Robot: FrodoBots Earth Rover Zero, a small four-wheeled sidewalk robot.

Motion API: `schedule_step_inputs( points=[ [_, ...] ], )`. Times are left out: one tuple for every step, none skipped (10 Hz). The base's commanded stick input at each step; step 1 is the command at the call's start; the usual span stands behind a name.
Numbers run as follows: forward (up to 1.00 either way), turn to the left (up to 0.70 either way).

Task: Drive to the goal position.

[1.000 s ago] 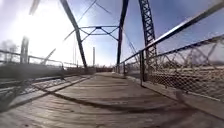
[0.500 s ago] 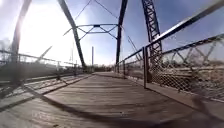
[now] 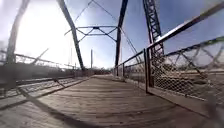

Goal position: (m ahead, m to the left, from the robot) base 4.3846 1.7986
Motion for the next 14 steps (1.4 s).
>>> schedule_step_inputs(
  points=[
    [1.0, 0.2],
    [1.0, 0.28],
    [1.0, 0.35],
    [1.0, 0.38],
    [1.0, 0.3],
    [1.0, 0.22],
    [1.0, 0.14],
    [1.0, 0.06],
    [1.0, 0.0],
    [1.0, 0.0],
    [1.0, 0.0],
    [1.0, 0.0],
    [1.0, 0.0],
    [1.0, 0.0]
  ],
)
